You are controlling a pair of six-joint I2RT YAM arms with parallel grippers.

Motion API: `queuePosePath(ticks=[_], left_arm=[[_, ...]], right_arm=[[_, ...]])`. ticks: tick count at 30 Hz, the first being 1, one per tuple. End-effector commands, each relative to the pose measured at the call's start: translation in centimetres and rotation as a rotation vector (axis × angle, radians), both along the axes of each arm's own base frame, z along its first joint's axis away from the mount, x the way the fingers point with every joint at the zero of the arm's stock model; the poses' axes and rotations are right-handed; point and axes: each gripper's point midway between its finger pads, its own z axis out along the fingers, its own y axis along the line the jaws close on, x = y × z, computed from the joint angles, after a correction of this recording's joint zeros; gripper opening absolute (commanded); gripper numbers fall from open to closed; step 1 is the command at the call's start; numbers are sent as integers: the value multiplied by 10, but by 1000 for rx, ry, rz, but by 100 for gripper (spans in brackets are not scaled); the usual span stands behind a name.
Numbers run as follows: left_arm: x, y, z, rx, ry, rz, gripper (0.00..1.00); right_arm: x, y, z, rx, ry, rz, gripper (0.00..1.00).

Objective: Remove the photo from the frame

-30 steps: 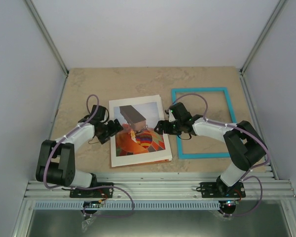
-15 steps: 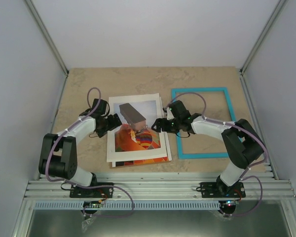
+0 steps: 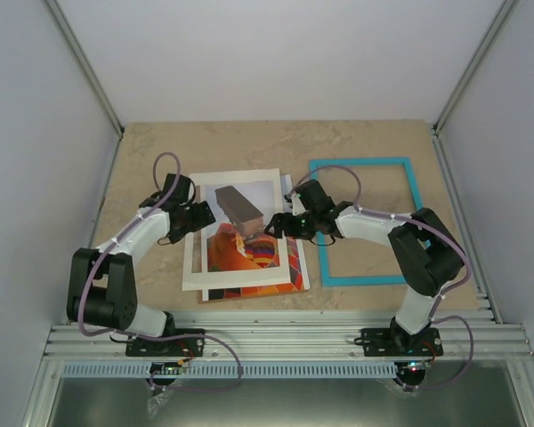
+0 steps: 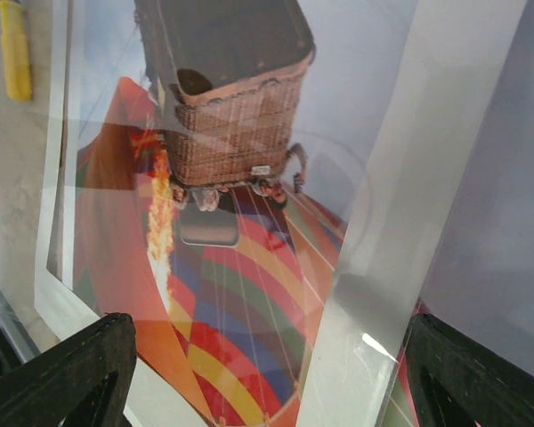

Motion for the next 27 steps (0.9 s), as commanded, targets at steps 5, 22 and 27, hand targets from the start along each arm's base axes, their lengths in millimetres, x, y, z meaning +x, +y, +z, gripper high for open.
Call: queuePosePath(ticks=[5,22,27], left_arm=[[-8,-2,12,4,-21,-16,97],[-37,-81,37,-38,-64,-204,97],[-51,-98,31,-59,-42,-252,97]], right_arm=[[-7,33,11,74,-4,86,83],[-19,-35,11,-124,-60,15,84],[-34,-52,5,-139,-38,-2,83]])
